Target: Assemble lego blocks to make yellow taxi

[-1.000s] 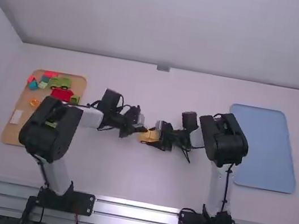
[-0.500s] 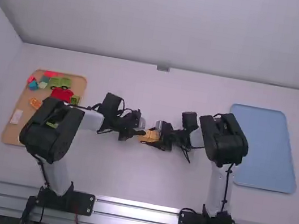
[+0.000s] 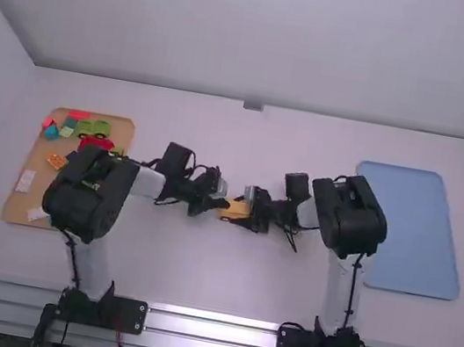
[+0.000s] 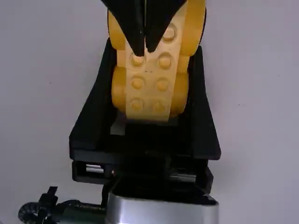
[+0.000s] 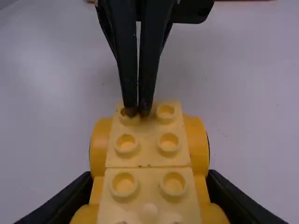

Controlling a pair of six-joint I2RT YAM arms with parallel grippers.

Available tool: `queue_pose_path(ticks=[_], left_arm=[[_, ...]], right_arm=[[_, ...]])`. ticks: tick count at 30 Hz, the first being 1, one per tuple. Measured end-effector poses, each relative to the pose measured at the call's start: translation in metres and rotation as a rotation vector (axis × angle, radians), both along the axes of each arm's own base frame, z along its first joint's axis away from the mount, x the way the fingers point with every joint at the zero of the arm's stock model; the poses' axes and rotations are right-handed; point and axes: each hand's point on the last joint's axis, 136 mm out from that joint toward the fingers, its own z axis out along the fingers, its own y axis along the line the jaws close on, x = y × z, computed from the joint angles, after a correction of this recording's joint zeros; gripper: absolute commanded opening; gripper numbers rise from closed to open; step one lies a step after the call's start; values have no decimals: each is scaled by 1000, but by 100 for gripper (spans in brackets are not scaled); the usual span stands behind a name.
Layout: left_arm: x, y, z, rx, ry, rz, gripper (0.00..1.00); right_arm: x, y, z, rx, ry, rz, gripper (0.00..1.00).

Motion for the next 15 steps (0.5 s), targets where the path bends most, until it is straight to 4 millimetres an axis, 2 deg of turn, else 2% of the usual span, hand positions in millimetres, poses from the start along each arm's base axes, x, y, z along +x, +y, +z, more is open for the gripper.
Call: queue_pose_path(ticks=[11,13,15], left_arm=[[4,3,1,4,52,31,2],[6,5,5,5,58,41,2],[16,13,20,-4,38,73,10]], right_arm=[[0,0,0,-1,1,-1,62],[-1,1,0,0,0,3,63],[-3,3,0,1,1,11,66]])
